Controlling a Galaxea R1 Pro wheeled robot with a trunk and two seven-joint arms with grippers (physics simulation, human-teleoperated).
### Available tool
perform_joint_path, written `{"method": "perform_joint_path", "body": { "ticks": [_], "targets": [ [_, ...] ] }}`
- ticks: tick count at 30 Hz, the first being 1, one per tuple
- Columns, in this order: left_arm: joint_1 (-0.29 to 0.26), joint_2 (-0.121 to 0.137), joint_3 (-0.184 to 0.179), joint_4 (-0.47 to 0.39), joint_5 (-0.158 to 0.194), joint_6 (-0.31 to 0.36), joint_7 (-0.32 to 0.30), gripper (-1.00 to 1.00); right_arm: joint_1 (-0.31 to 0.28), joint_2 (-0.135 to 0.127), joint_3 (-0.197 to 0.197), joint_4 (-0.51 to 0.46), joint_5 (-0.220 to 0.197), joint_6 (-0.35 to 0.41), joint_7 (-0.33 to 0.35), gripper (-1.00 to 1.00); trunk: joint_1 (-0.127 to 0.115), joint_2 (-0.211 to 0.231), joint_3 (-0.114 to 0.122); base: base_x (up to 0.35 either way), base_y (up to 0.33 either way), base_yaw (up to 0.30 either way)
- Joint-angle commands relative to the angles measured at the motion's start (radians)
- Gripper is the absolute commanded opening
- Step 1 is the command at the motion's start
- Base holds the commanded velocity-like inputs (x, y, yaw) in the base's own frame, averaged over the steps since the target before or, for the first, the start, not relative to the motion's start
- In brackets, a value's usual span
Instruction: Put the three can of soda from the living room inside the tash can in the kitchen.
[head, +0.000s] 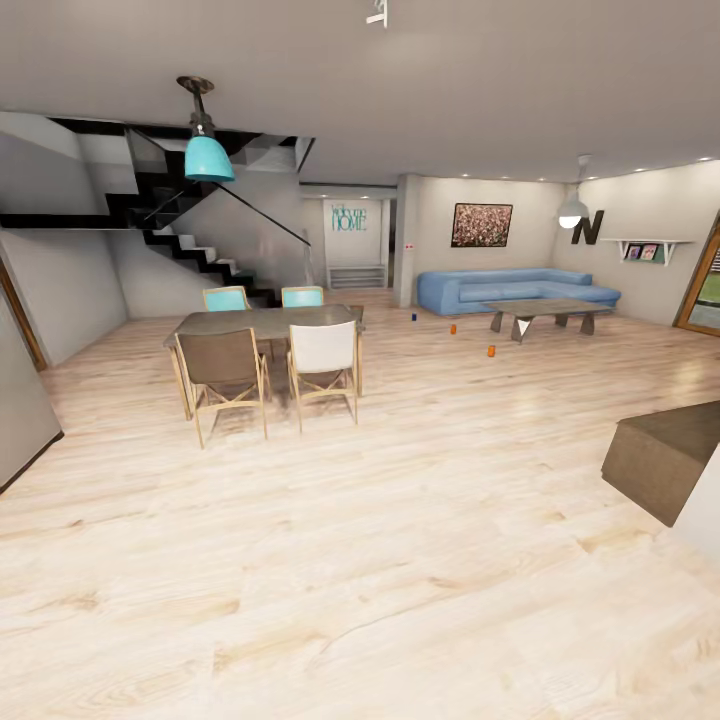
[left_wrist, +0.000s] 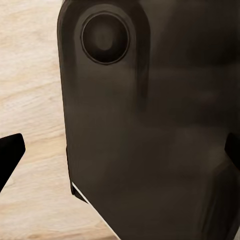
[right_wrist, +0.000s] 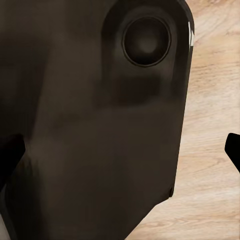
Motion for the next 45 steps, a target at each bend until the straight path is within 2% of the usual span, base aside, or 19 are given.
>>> {"method": "perform_joint_path", "body": {
  "ticks": [1, 13, 14, 18, 19, 24, 26, 28, 31, 36, 37, 38, 39, 45],
  "targets": [
    [0.000, 0.000, 0.000, 0.000, 0.000, 0.000, 0.000, 1.00, 0.000, 0.000, 0.000, 0.000, 0.000, 0.000, 0.000, 1.00, 0.000, 0.000, 0.000, 0.000, 0.000, 0.000],
    [-0.016, 0.011, -0.010, -0.027, -0.003, -0.036, 0.004, 1.00, -0.002, -0.002, -0.002, -0.029, 0.003, -0.050, -0.007, 1.00, 0.000, 0.000, 0.000, 0.000, 0.000, 0.000],
    [-0.019, 0.012, -0.011, -0.103, -0.003, -0.071, 0.004, 1.00, -0.003, -0.003, -0.002, -0.077, 0.003, -0.128, -0.008, 1.00, 0.000, 0.000, 0.000, 0.000, 0.000, 0.000],
    [-0.022, 0.014, -0.011, -0.215, -0.002, -0.092, 0.004, 1.00, -0.005, -0.005, -0.002, -0.172, 0.003, -0.144, -0.007, 1.00, 0.000, 0.000, 0.000, 0.000, 0.000, 0.000],
    [-0.023, 0.014, -0.010, -0.276, -0.002, -0.097, 0.005, 1.00, -0.005, -0.007, -0.002, -0.226, 0.002, -0.148, -0.003, 1.00, 0.000, 0.000, 0.000, 0.000, 0.000, 0.000],
    [-0.023, 0.015, -0.009, -0.436, -0.001, -0.101, 0.004, 1.00, -0.007, -0.011, -0.002, -0.381, 0.003, -0.153, 0.033, 1.00, 0.000, 0.000, 0.000, 0.000, 0.000, 0.000],
    [-0.022, 0.014, -0.007, -0.561, -0.001, -0.098, 0.003, 1.00, -0.006, -0.013, -0.003, -0.543, 0.003, -0.154, 0.093, 1.00, 0.000, 0.000, 0.000, 0.000, 0.000, 0.000],
    [-0.020, 0.014, -0.007, -0.624, -0.001, -0.097, 0.003, 1.00, -0.004, -0.013, -0.002, -0.635, 0.004, -0.154, 0.123, 1.00, 0.000, 0.000, 0.000, 0.000, 0.000, 0.000],
    [-0.016, 0.014, -0.011, -0.856, -0.002, -0.093, 0.003, 1.00, 0.001, -0.016, -0.003, -0.947, 0.006, -0.145, 0.167, 1.00, 0.000, 0.000, 0.000, 0.000, 0.000, 0.000],
    [-0.009, 0.012, -0.016, -1.031, -0.002, -0.087, 0.004, 1.00, 0.014, -0.024, -0.004, -1.142, 0.005, -0.131, 0.179, 1.00, 0.000, 0.000, 0.000, 0.000, 0.000, 0.000],
    [-0.005, 0.012, -0.017, -1.097, -0.001, -0.083, 0.003, 1.00, 0.028, -0.027, -0.004, -1.208, 0.005, -0.124, 0.185, 1.00, 0.000, 0.000, 0.000, 0.000, 0.000, 0.000],
    [-0.005, 0.012, -0.017, -1.097, -0.001, -0.083, 0.003, 1.00, 0.028, -0.027, -0.004, -1.208, 0.005, -0.124, 0.185, 1.00, 0.000, 0.000, 0.000, 0.000, 0.000, 0.000],
    [0.008, 0.013, -0.016, -1.217, 0.000, -0.083, 0.003, 1.00, 0.060, -0.031, -0.005, -1.328, 0.006, -0.107, 0.198, 1.00, 0.000, 0.000, 0.000, 0.000, 0.000, 0.000],
    [0.069, 0.014, -0.012, -1.346, 0.011, -0.095, 0.004, 1.00, 0.119, -0.047, -0.025, -1.445, 0.003, -0.102, 0.206, 1.00, 0.000, 0.000, 0.000, 0.000, 0.000, 0.000]
  ]
}}
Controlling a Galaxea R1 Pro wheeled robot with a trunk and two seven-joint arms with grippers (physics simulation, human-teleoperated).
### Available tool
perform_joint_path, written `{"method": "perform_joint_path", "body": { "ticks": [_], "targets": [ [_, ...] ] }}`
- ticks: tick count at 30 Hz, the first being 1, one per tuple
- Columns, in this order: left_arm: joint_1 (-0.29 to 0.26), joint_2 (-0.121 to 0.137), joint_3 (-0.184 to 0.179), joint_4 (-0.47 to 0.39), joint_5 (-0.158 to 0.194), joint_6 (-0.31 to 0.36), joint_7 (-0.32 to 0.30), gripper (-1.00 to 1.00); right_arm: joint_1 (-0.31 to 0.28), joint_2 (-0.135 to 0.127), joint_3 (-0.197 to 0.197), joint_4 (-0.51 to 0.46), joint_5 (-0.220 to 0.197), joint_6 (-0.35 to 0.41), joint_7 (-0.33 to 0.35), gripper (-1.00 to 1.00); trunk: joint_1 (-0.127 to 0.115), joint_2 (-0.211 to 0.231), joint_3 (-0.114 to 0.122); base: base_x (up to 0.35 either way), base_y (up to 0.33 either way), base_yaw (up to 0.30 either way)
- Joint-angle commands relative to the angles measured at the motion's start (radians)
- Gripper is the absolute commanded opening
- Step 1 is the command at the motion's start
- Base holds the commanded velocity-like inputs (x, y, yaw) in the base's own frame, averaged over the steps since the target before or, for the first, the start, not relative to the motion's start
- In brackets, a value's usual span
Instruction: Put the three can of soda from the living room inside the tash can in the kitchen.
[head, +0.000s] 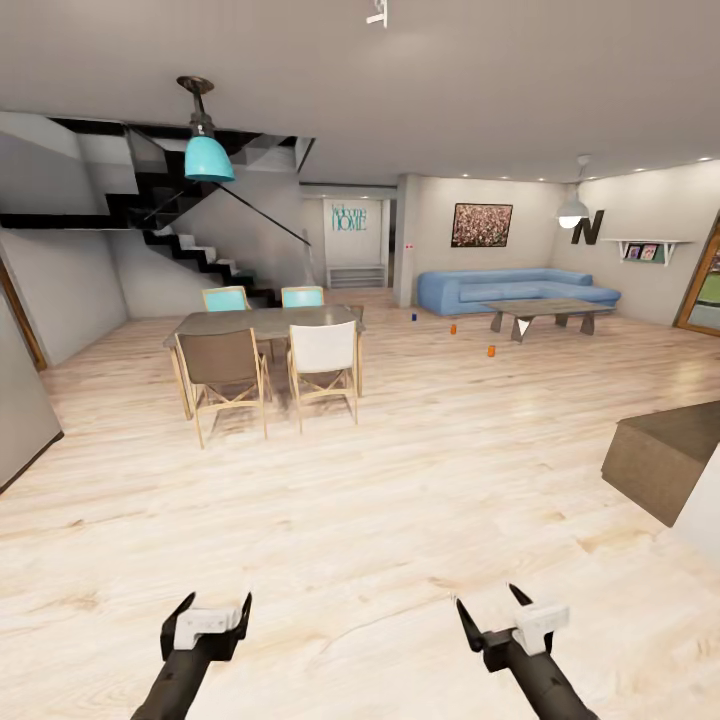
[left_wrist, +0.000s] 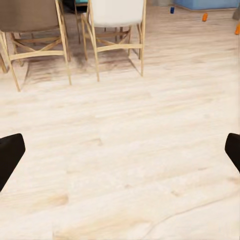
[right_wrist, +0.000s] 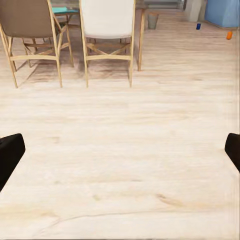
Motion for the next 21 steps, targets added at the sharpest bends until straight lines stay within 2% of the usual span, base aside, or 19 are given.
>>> {"method": "perform_joint_path", "body": {
  "ticks": [1, 4, 6, 8, 12, 17, 21],
  "targets": [
    [0.012, 0.000, 0.000, -0.012, 0.001, -0.005, 0.000, 1.00, 0.012, -0.006, -0.009, -0.008, -0.002, -0.001, 0.001, 1.00, 0.000, 0.000, 0.000, 0.000, 0.000, 0.000],
    [0.040, 0.001, 0.001, -0.033, 0.004, -0.038, 0.000, 1.00, 0.045, -0.027, -0.055, -0.007, -0.009, -0.010, 0.014, 1.00, 0.000, 0.000, 0.000, 0.000, 0.000, 0.000],
    [0.050, 0.003, 0.002, -0.028, 0.001, -0.067, -0.001, 1.00, 0.058, -0.037, -0.083, 0.044, -0.011, -0.039, 0.034, 1.00, 0.000, 0.000, 0.000, 0.000, 0.000, 0.000],
    [0.057, 0.009, 0.003, 0.003, 0.004, -0.101, -0.001, 1.00, 0.066, -0.043, -0.109, 0.108, -0.012, -0.103, 0.054, 1.00, 0.000, 0.000, 0.000, 0.000, 0.000, 0.000],
    [0.064, 0.014, 0.003, 0.023, 0.005, -0.149, 0.001, 1.00, 0.070, -0.046, -0.155, 0.155, -0.014, -0.142, 0.063, 1.00, 0.000, 0.000, 0.000, 0.000, 0.000, 0.000],
    [0.072, 0.015, 0.003, 0.048, 0.003, -0.173, -0.001, 1.00, 0.071, -0.048, -0.196, 0.192, -0.016, -0.162, 0.068, 1.00, 0.000, 0.000, 0.000, 0.000, 0.000, 0.000],
    [0.074, 0.016, 0.002, 0.059, 0.003, -0.178, -0.003, 1.00, 0.071, -0.050, -0.206, 0.202, -0.016, -0.168, 0.069, 1.00, 0.000, 0.000, 0.000, 0.000, 0.000, 0.000]
  ]
}}
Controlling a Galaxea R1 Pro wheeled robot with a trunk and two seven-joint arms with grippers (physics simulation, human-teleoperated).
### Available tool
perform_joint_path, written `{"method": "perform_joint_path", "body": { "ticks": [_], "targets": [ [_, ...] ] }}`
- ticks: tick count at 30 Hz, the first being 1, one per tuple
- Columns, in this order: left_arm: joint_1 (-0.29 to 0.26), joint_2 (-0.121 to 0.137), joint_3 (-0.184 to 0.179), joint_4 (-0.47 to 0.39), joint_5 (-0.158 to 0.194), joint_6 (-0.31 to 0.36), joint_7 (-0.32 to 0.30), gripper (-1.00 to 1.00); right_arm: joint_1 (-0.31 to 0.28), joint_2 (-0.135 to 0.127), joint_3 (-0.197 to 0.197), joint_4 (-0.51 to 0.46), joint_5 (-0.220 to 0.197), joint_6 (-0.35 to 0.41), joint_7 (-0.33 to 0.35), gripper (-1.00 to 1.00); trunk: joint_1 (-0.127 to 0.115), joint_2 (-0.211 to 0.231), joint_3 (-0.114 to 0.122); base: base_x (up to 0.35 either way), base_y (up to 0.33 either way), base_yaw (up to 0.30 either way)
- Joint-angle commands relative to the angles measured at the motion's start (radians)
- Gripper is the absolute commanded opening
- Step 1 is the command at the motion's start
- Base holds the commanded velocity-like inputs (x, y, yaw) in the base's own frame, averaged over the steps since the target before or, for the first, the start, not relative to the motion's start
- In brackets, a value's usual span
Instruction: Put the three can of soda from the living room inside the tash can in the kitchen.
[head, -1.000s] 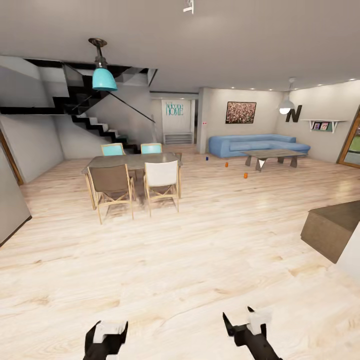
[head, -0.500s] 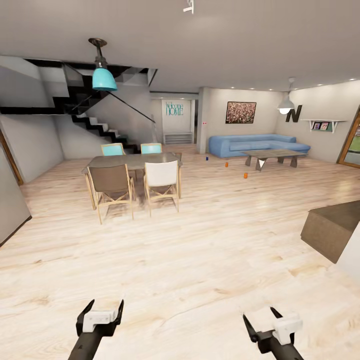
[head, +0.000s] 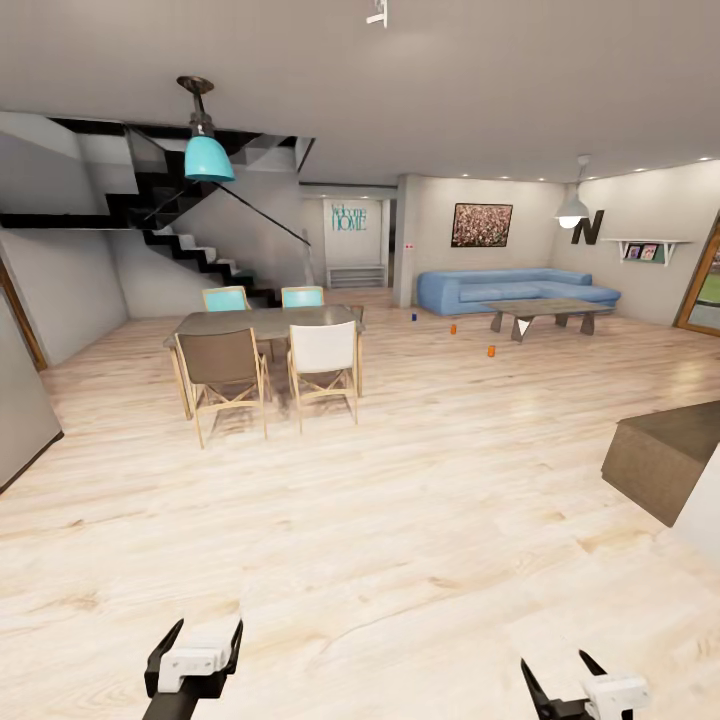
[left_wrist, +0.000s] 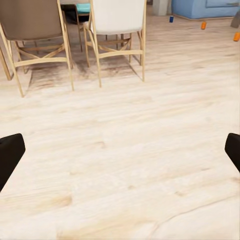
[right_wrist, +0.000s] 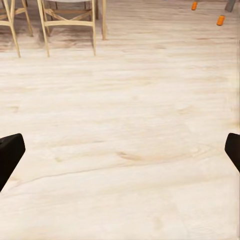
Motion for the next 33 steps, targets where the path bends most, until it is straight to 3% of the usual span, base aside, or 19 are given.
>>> {"method": "perform_joint_path", "body": {
  "ticks": [1, 9, 17, 33],
  "targets": [
    [0.000, 0.000, 0.000, 0.001, -0.001, -0.001, 0.000, 1.00, 0.000, 0.000, -0.001, 0.001, 0.000, -0.001, 0.000, 1.00, 0.000, 0.000, 0.000, 0.000, 0.000, 0.000],
    [0.001, 0.000, -0.001, 0.020, -0.005, -0.003, -0.004, 1.00, 0.000, -0.001, -0.006, 0.005, 0.000, -0.004, 0.000, 1.00, 0.000, 0.000, 0.000, 0.000, 0.000, 0.000],
    [0.001, 0.000, -0.002, 0.026, -0.012, -0.004, -0.004, 1.00, 0.000, 0.008, -0.049, -0.006, -0.001, -0.003, -0.003, 1.00, 0.000, 0.000, 0.000, 0.000, 0.000, 0.000],
    [0.001, 0.000, -0.003, 0.043, -0.012, -0.004, -0.003, 1.00, -0.001, 0.016, -0.050, -0.011, 0.000, -0.001, -0.001, 1.00, 0.000, 0.000, 0.000, 0.000, 0.000, 0.000]
  ]
}}
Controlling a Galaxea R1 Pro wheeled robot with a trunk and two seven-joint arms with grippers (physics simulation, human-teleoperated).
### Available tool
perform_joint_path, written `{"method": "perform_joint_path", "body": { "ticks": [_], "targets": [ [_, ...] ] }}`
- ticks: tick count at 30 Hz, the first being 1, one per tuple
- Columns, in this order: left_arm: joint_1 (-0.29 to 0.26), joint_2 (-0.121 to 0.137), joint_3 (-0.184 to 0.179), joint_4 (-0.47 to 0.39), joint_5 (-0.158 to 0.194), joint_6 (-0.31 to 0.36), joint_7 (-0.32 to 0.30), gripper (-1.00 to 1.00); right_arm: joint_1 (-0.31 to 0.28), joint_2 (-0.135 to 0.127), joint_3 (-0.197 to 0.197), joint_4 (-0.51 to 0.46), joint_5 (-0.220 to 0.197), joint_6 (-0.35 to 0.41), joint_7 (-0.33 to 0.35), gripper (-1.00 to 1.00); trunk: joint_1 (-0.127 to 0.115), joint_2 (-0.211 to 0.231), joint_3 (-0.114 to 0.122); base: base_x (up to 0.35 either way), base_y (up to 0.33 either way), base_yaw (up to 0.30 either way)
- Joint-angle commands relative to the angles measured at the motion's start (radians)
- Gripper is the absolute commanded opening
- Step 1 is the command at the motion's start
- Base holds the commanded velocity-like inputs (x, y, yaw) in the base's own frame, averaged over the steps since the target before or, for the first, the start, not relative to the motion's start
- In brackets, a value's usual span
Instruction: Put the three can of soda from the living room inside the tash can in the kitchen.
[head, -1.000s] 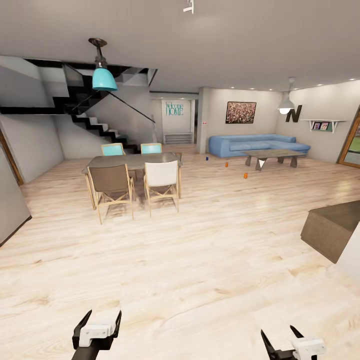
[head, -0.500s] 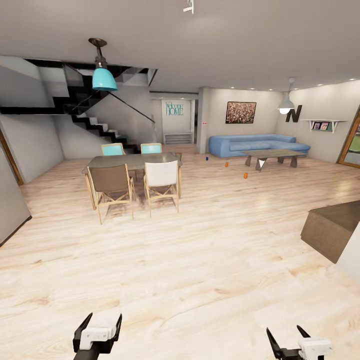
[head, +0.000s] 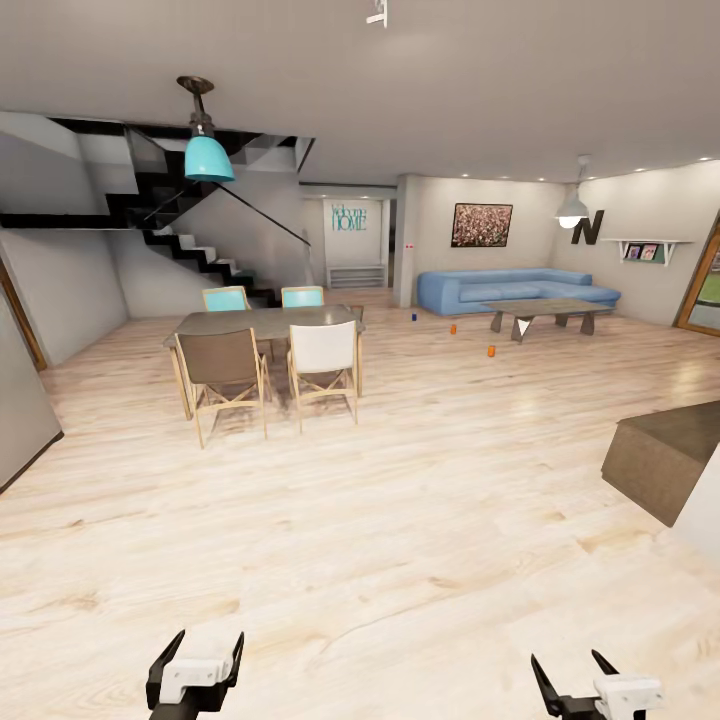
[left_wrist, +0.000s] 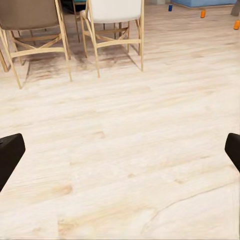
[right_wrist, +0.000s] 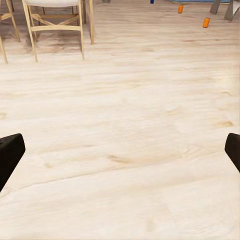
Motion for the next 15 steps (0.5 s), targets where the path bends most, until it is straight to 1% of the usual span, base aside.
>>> {"method": "perform_joint_path", "body": {
  "ticks": [1, 8, 11, 15],
  "targets": [
    [0.000, 0.000, 0.000, 0.002, 0.000, 0.000, 0.000, 1.00, 0.000, 0.000, 0.000, 0.001, 0.000, 0.000, -0.001, 1.00, 0.000, 0.000, 0.000, 0.000, 0.000, 0.000],
    [0.000, 0.000, -0.001, 0.004, 0.001, 0.000, 0.000, 1.00, 0.000, 0.000, 0.001, 0.005, 0.000, 0.000, -0.001, 1.00, 0.000, 0.000, 0.000, 0.012, 0.028, 0.000],
    [0.000, 0.000, -0.001, 0.005, 0.000, 0.000, 0.000, 1.00, 0.000, 0.000, 0.002, 0.006, 0.001, 0.000, -0.001, 1.00, 0.000, 0.000, 0.000, 0.136, 0.138, 0.000],
    [0.000, 0.000, -0.001, 0.006, -0.001, 0.001, 0.000, 1.00, 0.000, 0.000, 0.004, 0.006, 0.001, 0.000, -0.001, 1.00, 0.000, 0.000, 0.000, 0.201, 0.185, 0.000]
  ]
}}
